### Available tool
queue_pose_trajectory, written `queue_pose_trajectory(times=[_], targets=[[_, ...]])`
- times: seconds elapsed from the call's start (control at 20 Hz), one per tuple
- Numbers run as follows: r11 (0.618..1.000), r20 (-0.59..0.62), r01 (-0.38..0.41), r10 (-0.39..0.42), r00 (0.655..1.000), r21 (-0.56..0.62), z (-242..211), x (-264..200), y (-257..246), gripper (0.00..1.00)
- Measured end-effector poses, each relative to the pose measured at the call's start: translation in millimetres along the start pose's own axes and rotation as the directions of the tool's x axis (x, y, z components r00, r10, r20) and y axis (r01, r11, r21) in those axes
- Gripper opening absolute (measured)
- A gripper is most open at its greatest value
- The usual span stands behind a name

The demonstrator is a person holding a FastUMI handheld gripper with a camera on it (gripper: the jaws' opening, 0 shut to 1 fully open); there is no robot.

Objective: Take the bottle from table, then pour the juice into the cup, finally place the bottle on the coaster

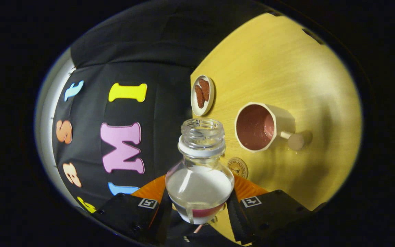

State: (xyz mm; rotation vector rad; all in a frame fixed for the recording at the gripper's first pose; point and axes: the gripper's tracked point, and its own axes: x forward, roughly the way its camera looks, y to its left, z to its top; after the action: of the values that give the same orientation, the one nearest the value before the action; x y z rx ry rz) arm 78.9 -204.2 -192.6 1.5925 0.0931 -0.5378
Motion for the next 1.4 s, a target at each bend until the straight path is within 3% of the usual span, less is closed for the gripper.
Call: queue_pose_trajectory(times=[0.15, 0.25, 0.35, 0.55, 0.7, 0.95, 1.15, 1.4], targets=[[0.971, -0.002, -0.049, 0.05, 0.999, -0.236, -8.0, -13.4, 7.5, 0.73], [0.914, 0.022, -0.08, 0.097, 0.995, -0.398, -9.6, -24.3, 13.8, 0.73], [0.81, 0.053, -0.085, 0.142, 0.988, -0.581, -11.2, -38.6, 14.7, 0.73], [0.588, 0.112, -0.028, 0.201, 0.973, -0.809, -14.0, -46.2, 13.7, 0.73], [0.461, 0.089, -0.019, 0.211, 0.973, -0.887, -39.5, -32.2, 5.9, 0.73], [0.297, 0.046, -0.02, 0.214, 0.976, -0.955, -68.9, -16.3, 6.3, 0.73], [0.216, 0.032, -0.013, 0.206, 0.978, -0.976, -88.2, 9.3, 15.7, 0.73], [0.14, 0.116, 0.087, 0.222, 0.968, -0.986, -85.2, 50.3, 36.5, 0.73]])
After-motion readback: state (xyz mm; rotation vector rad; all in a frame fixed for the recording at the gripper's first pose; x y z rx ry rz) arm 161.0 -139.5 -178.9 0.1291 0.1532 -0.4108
